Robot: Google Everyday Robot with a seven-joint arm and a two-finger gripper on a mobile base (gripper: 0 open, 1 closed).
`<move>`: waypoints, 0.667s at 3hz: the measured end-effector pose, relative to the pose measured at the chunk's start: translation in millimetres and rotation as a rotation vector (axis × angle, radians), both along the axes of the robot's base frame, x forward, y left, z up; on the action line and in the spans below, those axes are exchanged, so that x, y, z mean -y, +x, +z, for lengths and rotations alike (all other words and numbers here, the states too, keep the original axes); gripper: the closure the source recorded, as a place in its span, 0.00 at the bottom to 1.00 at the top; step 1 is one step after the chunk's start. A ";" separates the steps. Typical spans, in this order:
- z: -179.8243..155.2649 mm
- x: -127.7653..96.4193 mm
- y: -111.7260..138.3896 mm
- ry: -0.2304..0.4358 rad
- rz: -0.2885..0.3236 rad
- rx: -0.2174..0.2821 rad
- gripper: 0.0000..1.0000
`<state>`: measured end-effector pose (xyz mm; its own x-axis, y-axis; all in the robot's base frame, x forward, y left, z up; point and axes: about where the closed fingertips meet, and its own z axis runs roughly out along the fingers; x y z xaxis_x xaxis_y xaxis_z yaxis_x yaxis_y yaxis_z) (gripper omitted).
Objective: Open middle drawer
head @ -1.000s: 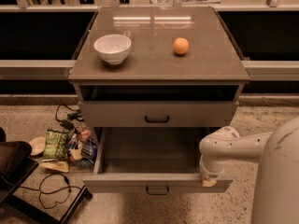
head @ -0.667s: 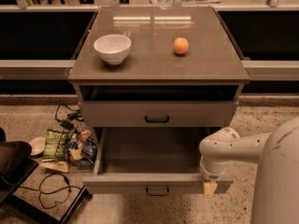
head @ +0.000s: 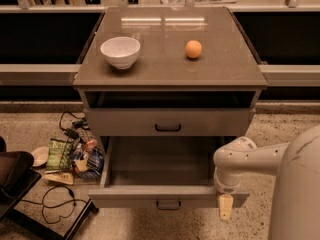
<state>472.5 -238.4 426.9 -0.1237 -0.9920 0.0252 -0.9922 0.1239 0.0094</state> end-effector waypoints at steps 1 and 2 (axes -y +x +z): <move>-9.8 11.8 -29.7 0.022 -0.032 -0.059 0.18; -6.3 23.4 -98.7 0.049 -0.088 -0.167 0.49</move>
Offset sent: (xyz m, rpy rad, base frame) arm -0.1538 -0.0327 -0.0048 0.0909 0.2518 -0.1493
